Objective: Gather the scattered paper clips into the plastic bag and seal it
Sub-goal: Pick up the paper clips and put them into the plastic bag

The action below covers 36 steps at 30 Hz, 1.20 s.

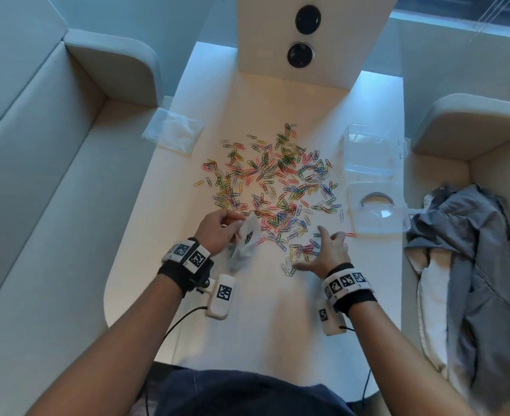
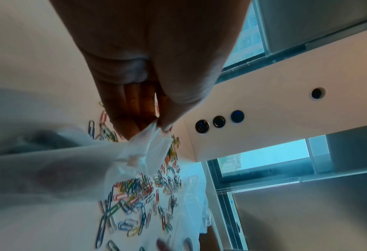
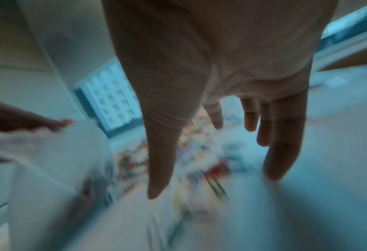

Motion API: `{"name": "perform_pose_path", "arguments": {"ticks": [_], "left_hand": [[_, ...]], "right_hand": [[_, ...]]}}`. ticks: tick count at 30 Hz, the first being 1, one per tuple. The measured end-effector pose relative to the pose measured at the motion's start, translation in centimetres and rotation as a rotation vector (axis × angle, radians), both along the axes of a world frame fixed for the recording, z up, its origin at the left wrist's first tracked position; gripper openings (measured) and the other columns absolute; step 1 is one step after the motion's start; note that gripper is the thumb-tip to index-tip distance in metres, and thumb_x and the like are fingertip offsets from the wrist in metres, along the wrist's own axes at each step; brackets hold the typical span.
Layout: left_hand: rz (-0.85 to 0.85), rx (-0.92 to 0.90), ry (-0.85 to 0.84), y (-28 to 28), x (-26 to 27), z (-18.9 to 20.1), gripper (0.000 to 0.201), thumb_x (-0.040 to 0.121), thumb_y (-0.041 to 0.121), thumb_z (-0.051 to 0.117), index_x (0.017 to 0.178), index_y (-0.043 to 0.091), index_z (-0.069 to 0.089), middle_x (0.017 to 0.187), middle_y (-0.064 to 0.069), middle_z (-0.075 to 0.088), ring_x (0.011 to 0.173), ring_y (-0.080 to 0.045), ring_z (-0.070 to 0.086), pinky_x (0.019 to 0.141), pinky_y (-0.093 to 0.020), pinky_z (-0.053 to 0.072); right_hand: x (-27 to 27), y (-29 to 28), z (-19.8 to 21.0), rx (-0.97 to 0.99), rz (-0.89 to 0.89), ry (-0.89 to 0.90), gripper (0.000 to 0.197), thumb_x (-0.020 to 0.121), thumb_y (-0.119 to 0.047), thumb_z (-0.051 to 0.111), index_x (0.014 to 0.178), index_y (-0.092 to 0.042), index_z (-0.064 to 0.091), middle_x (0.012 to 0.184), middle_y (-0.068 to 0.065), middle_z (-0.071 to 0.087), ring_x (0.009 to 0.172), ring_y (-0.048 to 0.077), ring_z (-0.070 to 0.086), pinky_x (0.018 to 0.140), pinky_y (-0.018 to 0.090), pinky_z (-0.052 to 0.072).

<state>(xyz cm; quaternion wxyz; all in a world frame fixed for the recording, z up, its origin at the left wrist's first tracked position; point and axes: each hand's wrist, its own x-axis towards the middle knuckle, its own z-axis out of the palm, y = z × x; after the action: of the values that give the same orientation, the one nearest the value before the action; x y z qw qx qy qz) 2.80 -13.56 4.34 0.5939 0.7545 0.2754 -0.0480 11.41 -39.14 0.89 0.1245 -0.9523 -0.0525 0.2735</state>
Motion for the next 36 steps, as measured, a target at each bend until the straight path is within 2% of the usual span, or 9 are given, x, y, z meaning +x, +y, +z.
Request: {"name": "perform_pose_path", "arguments": {"ticks": [4,9,12,17,22,24,27,31,36], "left_hand": [[0.047,-0.014,-0.001,1.8,-0.7,0.3,0.010,0.093,0.006,0.060,0.095,0.012,0.068,0.075,-0.013,0.068,0.068,-0.023,0.064,0.069,-0.036,0.059],[0.096,-0.033,0.015,2.4,-1.4,0.0,0.011,0.093,0.008,0.060,0.092,0.015,0.068,0.072,-0.008,0.066,0.064,-0.018,0.062,0.064,-0.029,0.057],[0.085,-0.036,0.024,2.1,-1.6,-0.1,0.013,0.093,0.007,0.060,0.090,0.017,0.068,0.073,-0.007,0.067,0.064,-0.018,0.063,0.067,-0.031,0.057],[0.067,-0.036,0.045,1.0,-1.6,-0.5,0.011,0.092,0.008,0.060,0.091,0.015,0.068,0.074,-0.007,0.068,0.065,-0.018,0.063,0.063,-0.028,0.053],[0.064,-0.056,0.061,-0.6,-0.8,-0.6,0.011,0.093,0.006,0.059,0.100,0.004,0.067,0.074,-0.009,0.068,0.065,-0.019,0.063,0.065,-0.029,0.057],[0.064,-0.068,0.072,-1.0,-0.5,-0.7,0.010,0.092,0.007,0.060,0.098,0.006,0.068,0.075,-0.008,0.069,0.068,-0.021,0.065,0.070,-0.033,0.058],[0.061,-0.067,0.071,-1.7,0.0,-1.0,0.008,0.093,0.006,0.060,0.096,0.006,0.066,0.074,-0.007,0.067,0.066,-0.018,0.064,0.062,-0.022,0.056],[0.041,-0.071,0.063,-2.7,0.2,-1.3,0.007,0.094,0.007,0.058,0.097,0.007,0.064,0.075,-0.012,0.067,0.066,-0.023,0.063,0.062,-0.026,0.055],[0.071,-0.038,0.069,-3.0,0.3,-1.4,0.014,0.094,0.004,0.053,0.101,0.004,0.065,0.072,-0.008,0.067,0.061,-0.019,0.063,0.062,-0.030,0.054]], "right_hand": [[-2.0,-0.3,-2.7,0.050,0.045,-0.075,0.118,0.047,-0.060,0.088,0.145,-0.026,0.031,0.135,0.009,0.029,0.123,0.031,0.037,0.096,0.044,0.048],[-3.1,2.0,-4.5,0.275,0.010,-0.186,0.063,0.072,-0.034,0.082,0.129,-0.019,0.060,0.121,0.009,0.044,0.106,0.028,0.050,0.098,0.038,0.048],[-3.2,2.8,-5.0,0.385,0.016,-0.252,0.029,0.082,-0.016,0.075,0.110,-0.009,0.073,0.108,0.009,0.056,0.089,0.025,0.060,0.088,0.037,0.054],[-2.2,3.6,-4.2,0.384,0.080,-0.272,0.011,0.083,-0.009,0.072,0.092,-0.007,0.078,0.093,0.009,0.066,0.081,0.024,0.063,0.080,0.030,0.053],[0.1,3.2,-3.4,0.442,-0.217,-0.108,0.012,0.079,-0.017,0.078,0.087,-0.010,0.079,0.082,0.004,0.073,0.071,0.012,0.067,0.077,0.023,0.056],[0.7,2.9,-2.8,0.684,-0.535,0.084,0.021,0.078,-0.013,0.080,0.095,-0.002,0.076,0.084,0.008,0.074,0.070,0.013,0.071,0.072,0.020,0.057],[0.7,3.4,-0.6,1.187,-0.845,0.445,0.030,0.084,0.002,0.070,0.112,0.011,0.064,0.100,0.019,0.070,0.088,0.023,0.071,0.078,0.025,0.059],[-0.2,5.9,2.4,1.385,-0.777,0.695,0.021,0.091,0.007,0.057,0.111,0.012,0.060,0.093,0.015,0.070,0.084,0.016,0.071,0.081,0.023,0.059],[-2.0,9.1,2.5,1.154,-0.554,0.591,0.016,0.088,0.008,0.062,0.103,0.013,0.065,0.091,0.021,0.069,0.080,0.022,0.070,0.075,0.023,0.059]]}}
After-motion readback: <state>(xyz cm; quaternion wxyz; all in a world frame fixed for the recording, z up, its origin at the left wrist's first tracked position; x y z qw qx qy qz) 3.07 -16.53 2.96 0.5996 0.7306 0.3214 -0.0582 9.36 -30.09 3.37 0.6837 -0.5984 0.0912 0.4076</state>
